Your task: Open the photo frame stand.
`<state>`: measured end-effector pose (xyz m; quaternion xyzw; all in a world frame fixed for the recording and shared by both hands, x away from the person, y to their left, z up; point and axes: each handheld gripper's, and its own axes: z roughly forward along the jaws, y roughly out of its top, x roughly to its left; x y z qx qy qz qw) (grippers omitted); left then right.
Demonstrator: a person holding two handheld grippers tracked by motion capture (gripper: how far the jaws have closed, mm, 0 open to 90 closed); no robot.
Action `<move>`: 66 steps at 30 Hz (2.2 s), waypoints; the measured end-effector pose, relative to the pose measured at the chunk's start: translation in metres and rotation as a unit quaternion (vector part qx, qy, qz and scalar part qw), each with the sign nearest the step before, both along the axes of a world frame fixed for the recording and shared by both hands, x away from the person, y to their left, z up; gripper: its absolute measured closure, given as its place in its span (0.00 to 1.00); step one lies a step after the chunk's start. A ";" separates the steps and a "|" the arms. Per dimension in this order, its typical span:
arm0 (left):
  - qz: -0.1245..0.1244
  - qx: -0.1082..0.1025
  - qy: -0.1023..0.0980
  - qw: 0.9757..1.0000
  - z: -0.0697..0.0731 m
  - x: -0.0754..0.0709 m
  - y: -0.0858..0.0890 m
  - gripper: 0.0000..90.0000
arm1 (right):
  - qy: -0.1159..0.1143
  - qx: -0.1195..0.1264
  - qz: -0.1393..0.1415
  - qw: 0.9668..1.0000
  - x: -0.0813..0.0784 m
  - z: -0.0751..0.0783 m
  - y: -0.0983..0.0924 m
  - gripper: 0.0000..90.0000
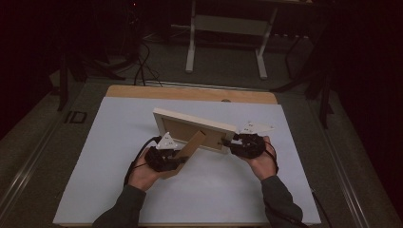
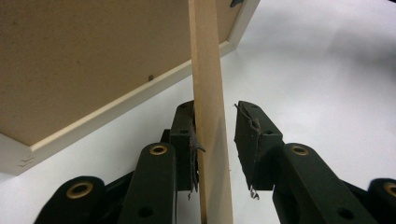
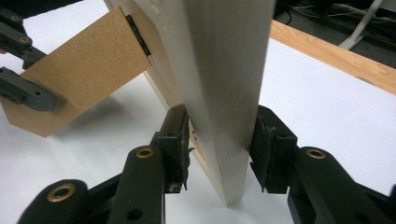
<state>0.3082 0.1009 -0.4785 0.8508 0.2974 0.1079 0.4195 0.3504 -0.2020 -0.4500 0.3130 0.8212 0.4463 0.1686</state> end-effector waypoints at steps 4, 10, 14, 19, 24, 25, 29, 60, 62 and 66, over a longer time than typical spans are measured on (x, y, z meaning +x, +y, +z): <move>-0.004 0.001 0.001 1.000 0.000 -0.001 -0.001 0.77 | 0.000 0.001 0.002 1.000 -0.003 -0.001 0.000 0.66; -0.016 0.002 0.002 1.000 0.000 -0.003 -0.004 0.77 | -0.001 0.001 0.008 1.000 -0.008 -0.003 0.000 0.65; -0.023 0.004 0.003 1.000 0.001 -0.005 -0.006 0.77 | -0.002 0.004 0.009 1.000 -0.011 -0.004 0.001 0.65; -0.031 0.012 0.004 0.999 0.000 -0.006 -0.008 0.77 | -0.005 0.002 0.011 1.000 -0.014 -0.005 0.001 0.64; -0.035 0.015 0.006 0.999 0.000 -0.007 -0.009 0.77 | -0.006 0.002 0.012 1.000 -0.016 -0.006 0.002 0.64; -0.035 0.016 0.006 0.999 0.000 -0.007 -0.009 0.77 | -0.006 0.001 0.012 1.000 -0.016 -0.006 0.002 0.64; -0.037 0.020 0.006 0.999 0.000 -0.007 -0.010 0.76 | -0.008 -0.001 0.013 1.000 -0.018 -0.007 0.002 0.64; -0.023 0.005 -0.006 1.000 0.006 -0.007 0.001 0.70 | -0.001 -0.008 0.014 1.000 -0.018 -0.010 0.003 0.58; -0.020 0.001 -0.009 1.000 0.007 -0.007 0.002 0.70 | 0.000 -0.009 0.015 1.000 -0.018 -0.011 0.003 0.58; -0.016 -0.001 -0.010 1.000 0.008 -0.007 0.004 0.69 | 0.003 -0.010 0.017 1.000 -0.017 -0.012 0.003 0.57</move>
